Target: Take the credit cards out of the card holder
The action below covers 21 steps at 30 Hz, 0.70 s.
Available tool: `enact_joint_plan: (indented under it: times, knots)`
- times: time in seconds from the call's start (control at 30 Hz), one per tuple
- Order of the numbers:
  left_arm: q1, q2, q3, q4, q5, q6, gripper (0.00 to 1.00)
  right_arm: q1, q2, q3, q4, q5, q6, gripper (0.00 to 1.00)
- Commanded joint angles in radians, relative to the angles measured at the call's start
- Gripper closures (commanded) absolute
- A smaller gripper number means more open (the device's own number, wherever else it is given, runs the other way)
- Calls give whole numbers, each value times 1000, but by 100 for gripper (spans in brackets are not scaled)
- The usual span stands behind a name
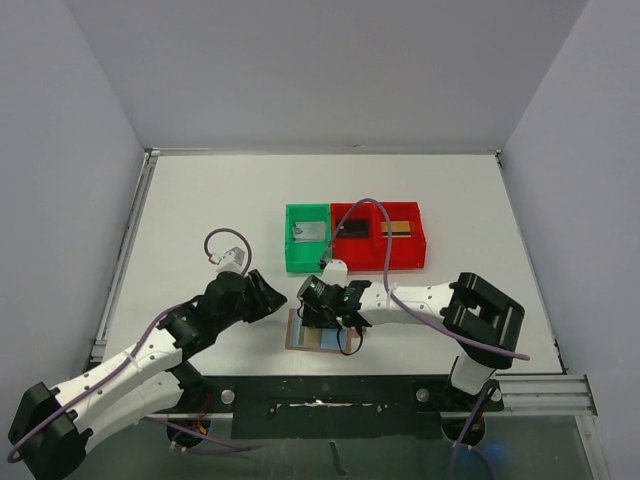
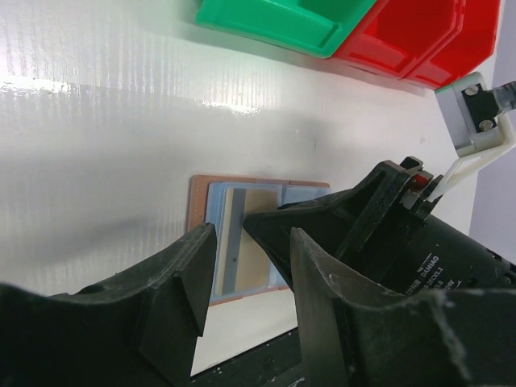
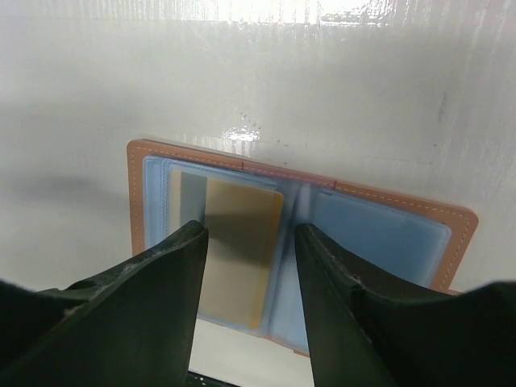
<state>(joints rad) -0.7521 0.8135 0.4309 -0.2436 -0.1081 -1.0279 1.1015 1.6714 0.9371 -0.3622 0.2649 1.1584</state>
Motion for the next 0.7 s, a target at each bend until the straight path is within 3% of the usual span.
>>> enact_joint_plan:
  times: [0.0, 0.1, 0.37, 0.67]
  knots:
    - [3, -47, 8, 17, -50, -24, 59, 16, 63, 24, -128, 39, 8, 51]
    - [4, -41, 8, 18, -57, -25, 59, 29, 37, 57, -196, 94, 12, 50]
    - [2, -127, -27, 13, -94, -86, 59, 45, 71, 31, -137, 95, 3, 50]
    - [2, -37, -40, 73, -21, -66, 59, 33, 78, -77, -70, 67, 32, 66]
